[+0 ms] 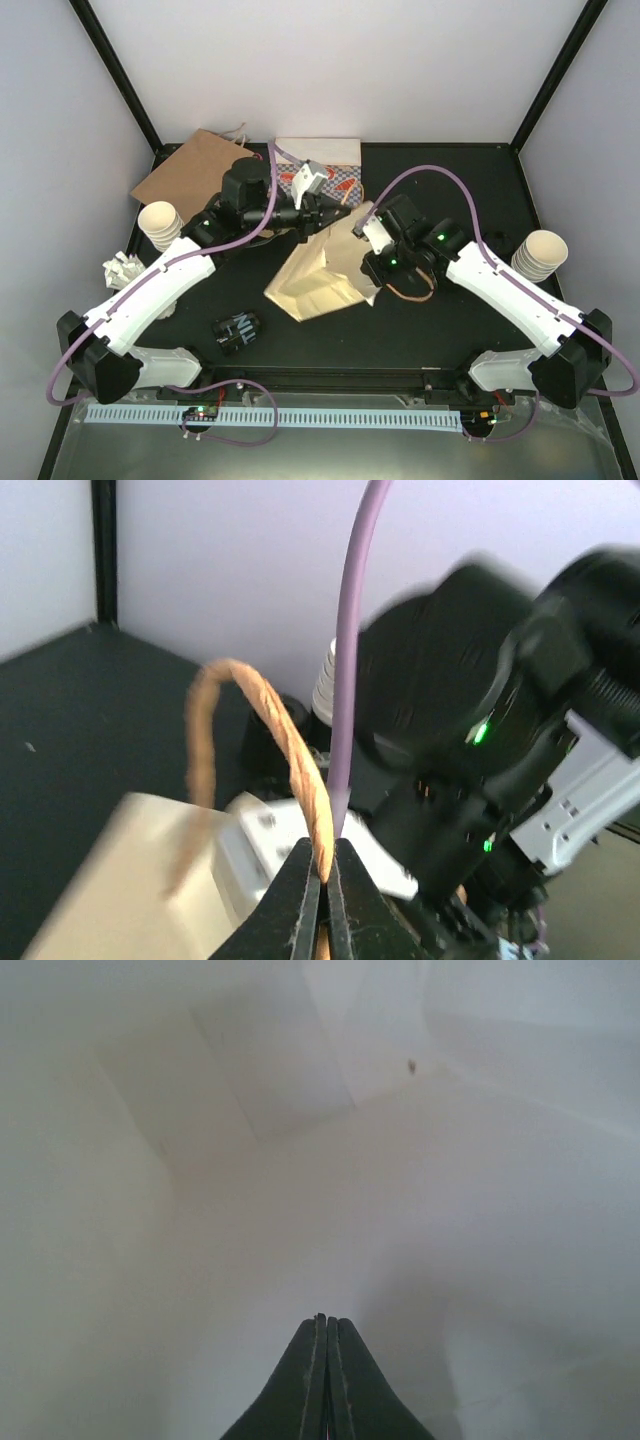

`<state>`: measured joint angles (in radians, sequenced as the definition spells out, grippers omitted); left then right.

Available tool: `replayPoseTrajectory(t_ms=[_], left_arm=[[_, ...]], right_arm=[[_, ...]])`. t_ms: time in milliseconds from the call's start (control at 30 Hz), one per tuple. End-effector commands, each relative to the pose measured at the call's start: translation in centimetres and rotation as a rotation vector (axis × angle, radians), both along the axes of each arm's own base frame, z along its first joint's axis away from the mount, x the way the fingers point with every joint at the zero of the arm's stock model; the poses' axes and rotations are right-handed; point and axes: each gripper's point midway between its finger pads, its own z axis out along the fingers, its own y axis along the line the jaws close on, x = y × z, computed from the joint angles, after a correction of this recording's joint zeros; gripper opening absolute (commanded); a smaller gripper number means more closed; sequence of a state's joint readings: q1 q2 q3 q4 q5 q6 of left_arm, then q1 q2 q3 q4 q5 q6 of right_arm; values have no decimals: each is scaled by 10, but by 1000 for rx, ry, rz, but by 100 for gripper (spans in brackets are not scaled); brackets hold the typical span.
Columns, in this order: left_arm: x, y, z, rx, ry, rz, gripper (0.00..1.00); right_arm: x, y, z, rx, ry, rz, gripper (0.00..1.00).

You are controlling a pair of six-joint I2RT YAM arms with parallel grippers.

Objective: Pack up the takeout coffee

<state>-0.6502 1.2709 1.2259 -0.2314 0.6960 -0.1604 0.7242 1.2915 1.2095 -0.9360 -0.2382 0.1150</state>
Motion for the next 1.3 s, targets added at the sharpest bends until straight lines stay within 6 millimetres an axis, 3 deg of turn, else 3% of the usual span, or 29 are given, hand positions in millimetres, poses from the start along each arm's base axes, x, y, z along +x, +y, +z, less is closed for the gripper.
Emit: replayPoseTrajectory(t_ms=[0, 333, 700, 1000, 1267], left_arm=[[4, 9, 64, -83, -204, 59, 2], [5, 19, 71, -74, -245, 105, 2], [-3, 7, 62, -109, -191, 10, 1], [-7, 4, 68, -147, -190, -19, 2], [-23, -8, 58, -147, -160, -142, 1]], right_arm=[[-9, -15, -9, -59, 30, -23, 1], [-8, -20, -7, -77, 4, -25, 1], [-16, 11, 27, 65, -89, 80, 1], [-26, 24, -9, -7, 9, 135, 1], [-20, 48, 3, 71, 22, 131, 1]])
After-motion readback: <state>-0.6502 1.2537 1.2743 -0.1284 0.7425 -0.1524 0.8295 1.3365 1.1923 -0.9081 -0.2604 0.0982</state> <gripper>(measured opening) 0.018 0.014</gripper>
